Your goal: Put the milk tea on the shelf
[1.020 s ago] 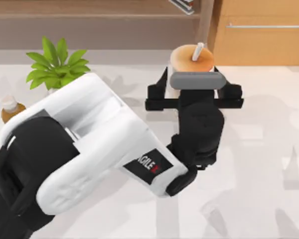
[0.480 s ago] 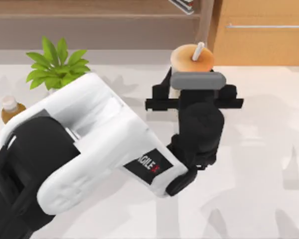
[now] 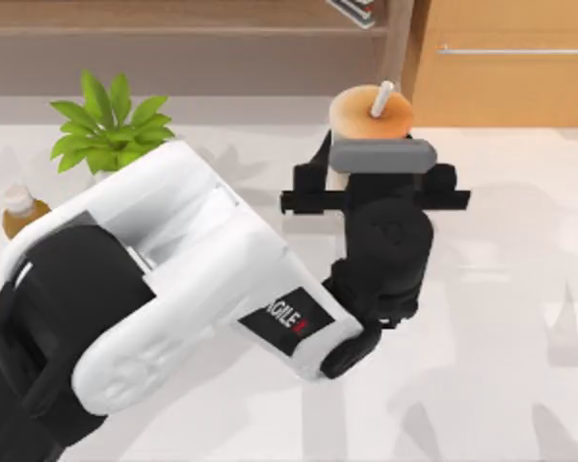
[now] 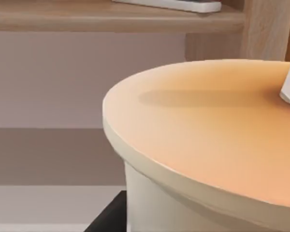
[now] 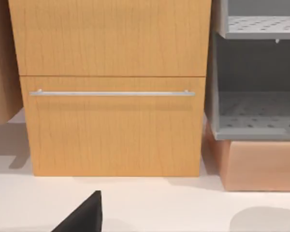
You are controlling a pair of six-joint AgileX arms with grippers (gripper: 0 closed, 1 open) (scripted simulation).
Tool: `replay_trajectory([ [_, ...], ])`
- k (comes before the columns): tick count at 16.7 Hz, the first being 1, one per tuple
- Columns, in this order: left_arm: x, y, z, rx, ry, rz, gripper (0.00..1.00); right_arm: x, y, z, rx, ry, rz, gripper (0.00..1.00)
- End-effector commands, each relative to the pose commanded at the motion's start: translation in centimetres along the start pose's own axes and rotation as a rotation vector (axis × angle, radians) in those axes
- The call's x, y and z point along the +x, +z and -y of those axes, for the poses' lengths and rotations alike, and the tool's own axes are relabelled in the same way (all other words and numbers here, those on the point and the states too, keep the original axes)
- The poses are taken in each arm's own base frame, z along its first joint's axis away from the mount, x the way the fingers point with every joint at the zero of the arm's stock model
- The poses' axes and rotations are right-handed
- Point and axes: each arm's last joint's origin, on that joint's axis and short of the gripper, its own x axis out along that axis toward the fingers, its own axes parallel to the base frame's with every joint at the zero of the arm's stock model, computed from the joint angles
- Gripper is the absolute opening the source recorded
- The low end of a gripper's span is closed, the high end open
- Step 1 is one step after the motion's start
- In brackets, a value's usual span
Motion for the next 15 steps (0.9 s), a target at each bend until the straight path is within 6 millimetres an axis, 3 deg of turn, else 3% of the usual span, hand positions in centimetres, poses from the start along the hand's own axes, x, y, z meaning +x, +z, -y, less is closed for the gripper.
replay_trajectory([
  [13, -0.1, 0.9, 0.1, 0.003, -0.002, 0.0, 0.0, 0.0, 0.0, 0.0, 0.0, 0.0, 0.0, 1.0],
  [15, -0.4, 2.5, 0.9, -0.045, -0.044, 0.031, 0.0, 0.0, 0.0, 0.0, 0.0, 0.0, 0.0, 1.0],
])
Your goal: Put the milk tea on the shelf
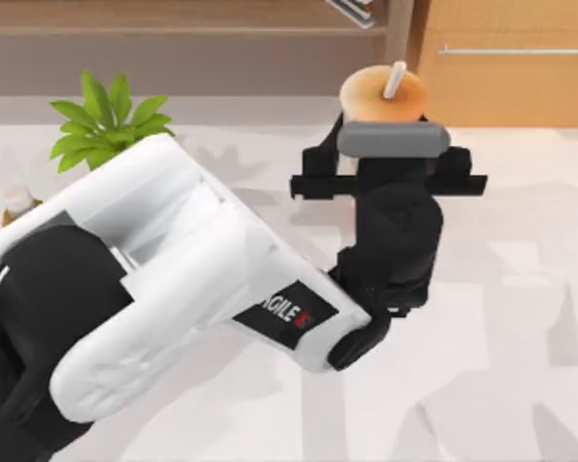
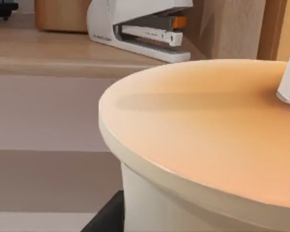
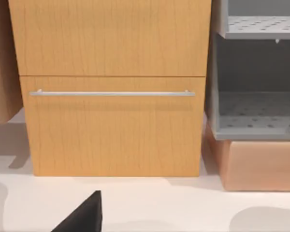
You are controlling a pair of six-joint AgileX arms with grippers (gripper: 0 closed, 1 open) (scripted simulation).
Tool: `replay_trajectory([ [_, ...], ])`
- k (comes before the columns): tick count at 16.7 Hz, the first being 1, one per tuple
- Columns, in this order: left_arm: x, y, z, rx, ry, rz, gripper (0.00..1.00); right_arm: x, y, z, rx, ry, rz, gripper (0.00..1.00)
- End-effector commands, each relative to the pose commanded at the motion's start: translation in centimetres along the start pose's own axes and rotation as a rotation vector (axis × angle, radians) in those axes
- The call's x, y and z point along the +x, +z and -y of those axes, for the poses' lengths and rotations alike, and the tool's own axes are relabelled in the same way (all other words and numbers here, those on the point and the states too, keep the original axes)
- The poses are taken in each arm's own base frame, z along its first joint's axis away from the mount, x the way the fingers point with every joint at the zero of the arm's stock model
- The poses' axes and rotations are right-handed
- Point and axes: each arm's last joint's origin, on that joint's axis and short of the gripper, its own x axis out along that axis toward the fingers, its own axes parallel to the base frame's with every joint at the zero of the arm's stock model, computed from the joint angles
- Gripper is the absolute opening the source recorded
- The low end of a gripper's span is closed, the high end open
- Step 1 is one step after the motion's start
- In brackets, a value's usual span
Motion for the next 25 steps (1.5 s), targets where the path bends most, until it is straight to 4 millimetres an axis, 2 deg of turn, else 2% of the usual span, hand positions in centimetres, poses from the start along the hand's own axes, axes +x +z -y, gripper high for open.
replay_trajectory([
  [3, -1.3, 3.4, 1.9, -0.079, -0.134, 0.044, 0.0, 0.0, 0.0, 0.0, 0.0, 0.0, 0.0, 1.0],
  [7, -2.7, 6.5, 3.3, -0.129, -0.306, 0.059, 0.0, 0.0, 0.0, 0.0, 0.0, 0.0, 0.0, 1.0],
  [12, -2.5, 8.7, 3.6, -0.15, -0.406, 0.053, 0.0, 0.0, 0.0, 0.0, 0.0, 0.0, 0.0, 1.0],
  [15, -2.4, 9.4, 3.6, -0.125, -0.468, 0.031, 0.0, 0.0, 0.0, 0.0, 0.0, 0.0, 0.0, 1.0],
  [19, -0.2, 9.9, 1.6, -0.091, -0.457, -0.009, 0.0, 0.0, 0.0, 0.0, 0.0, 0.0, 0.0, 1.0],
  [22, 1.7, 11.8, -0.3, -0.104, -0.424, 0.003, 0.0, 0.0, 0.0, 0.0, 0.0, 0.0, 0.0, 1.0],
  [24, 3.8, 13.9, -2.9, -0.121, -0.37, 0.034, 0.0, 0.0, 0.0, 0.0, 0.0, 0.0, 0.0, 1.0],
  [25, 5.2, 14.9, -4.9, -0.121, -0.33, 0.045, 0.0, 0.0, 0.0, 0.0, 0.0, 0.0, 0.0, 1.0],
])
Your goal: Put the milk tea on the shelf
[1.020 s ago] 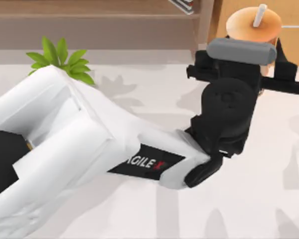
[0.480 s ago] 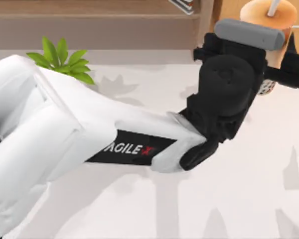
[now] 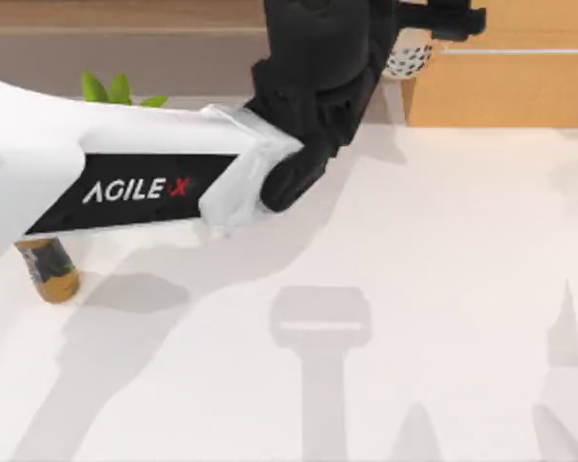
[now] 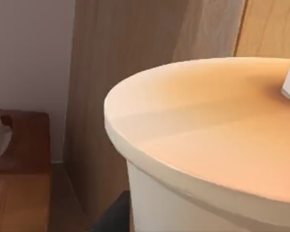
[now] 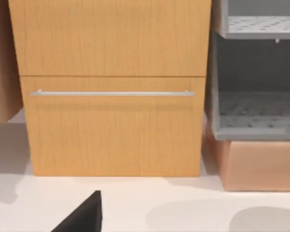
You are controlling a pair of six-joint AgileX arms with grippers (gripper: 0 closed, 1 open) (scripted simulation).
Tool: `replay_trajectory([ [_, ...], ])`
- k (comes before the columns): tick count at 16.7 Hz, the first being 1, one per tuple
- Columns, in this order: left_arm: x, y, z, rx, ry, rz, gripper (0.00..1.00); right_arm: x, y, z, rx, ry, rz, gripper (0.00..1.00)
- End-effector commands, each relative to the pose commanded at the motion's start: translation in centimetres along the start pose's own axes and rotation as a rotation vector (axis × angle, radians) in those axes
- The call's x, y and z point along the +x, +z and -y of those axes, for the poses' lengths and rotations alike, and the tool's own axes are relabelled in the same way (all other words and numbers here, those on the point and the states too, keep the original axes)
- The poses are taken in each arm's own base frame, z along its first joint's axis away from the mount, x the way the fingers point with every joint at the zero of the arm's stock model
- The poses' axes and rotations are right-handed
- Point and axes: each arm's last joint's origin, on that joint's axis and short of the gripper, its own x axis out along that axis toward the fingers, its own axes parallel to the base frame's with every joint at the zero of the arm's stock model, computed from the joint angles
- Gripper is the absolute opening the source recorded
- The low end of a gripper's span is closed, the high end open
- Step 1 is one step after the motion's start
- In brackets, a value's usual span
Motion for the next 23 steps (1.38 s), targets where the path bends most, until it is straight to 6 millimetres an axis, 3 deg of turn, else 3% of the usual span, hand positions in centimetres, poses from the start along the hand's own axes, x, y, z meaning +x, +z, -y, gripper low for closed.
replay_trajectory([
  [2, 1.1, 1.7, -5.6, 0.034, 0.112, -0.009, 0.0, 0.0, 0.0, 0.0, 0.0, 0.0, 0.0, 1.0],
  [5, 1.2, 3.5, -13.0, 0.108, 0.277, -0.065, 0.0, 0.0, 0.0, 0.0, 0.0, 0.0, 0.0, 1.0],
  [8, 0.7, 5.8, -16.3, 0.16, 0.363, -0.078, 0.0, 0.0, 0.0, 0.0, 0.0, 0.0, 0.0, 1.0],
  [18, -0.1, 5.5, -16.5, 0.162, 0.399, -0.074, 0.0, 0.0, 0.0, 0.0, 0.0, 0.0, 0.0, 1.0],
  [23, -0.7, 3.6, -14.5, 0.154, 0.399, -0.061, 0.0, 0.0, 0.0, 0.0, 0.0, 0.0, 0.0, 1.0],
])
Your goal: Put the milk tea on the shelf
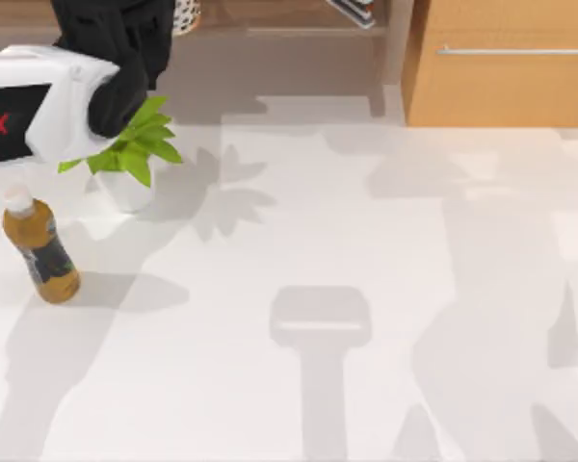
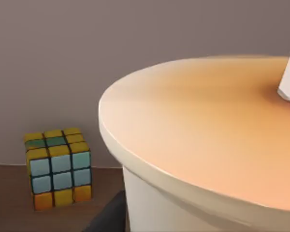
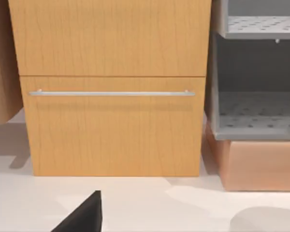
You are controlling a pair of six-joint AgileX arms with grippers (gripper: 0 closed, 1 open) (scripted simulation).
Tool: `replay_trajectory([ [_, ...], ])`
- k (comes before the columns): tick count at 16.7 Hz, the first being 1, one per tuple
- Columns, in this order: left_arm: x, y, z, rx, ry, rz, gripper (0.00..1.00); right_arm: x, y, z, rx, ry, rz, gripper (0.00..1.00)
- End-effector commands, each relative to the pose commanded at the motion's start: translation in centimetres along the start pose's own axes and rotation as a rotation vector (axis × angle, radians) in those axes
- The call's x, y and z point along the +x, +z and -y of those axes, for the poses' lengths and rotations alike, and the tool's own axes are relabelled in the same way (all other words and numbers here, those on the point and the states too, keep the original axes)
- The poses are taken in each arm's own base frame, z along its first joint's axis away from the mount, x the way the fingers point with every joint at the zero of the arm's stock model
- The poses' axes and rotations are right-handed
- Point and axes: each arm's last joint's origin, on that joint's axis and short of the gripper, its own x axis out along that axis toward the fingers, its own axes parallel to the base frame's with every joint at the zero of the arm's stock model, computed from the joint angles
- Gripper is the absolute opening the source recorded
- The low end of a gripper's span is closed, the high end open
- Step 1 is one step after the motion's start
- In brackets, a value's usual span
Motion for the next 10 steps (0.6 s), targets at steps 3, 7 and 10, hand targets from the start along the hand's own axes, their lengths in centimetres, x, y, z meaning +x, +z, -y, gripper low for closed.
replay_trajectory([
  [3, 1.1, -0.2, 0.5, 0.005, -0.014, 0.018, 0.0, 0.0, 0.0, 0.0, 0.0, 0.0, 0.0, 1.0],
  [7, 4.0, -0.7, -0.7, 0.029, -0.025, 0.003, 0.0, 0.0, 0.0, 0.0, 0.0, 0.0, 0.0, 1.0],
  [10, 5.6, -0.9, -1.6, 0.019, -0.03, -0.007, 0.0, 0.0, 0.0, 0.0, 0.0, 0.0, 0.0, 1.0],
])
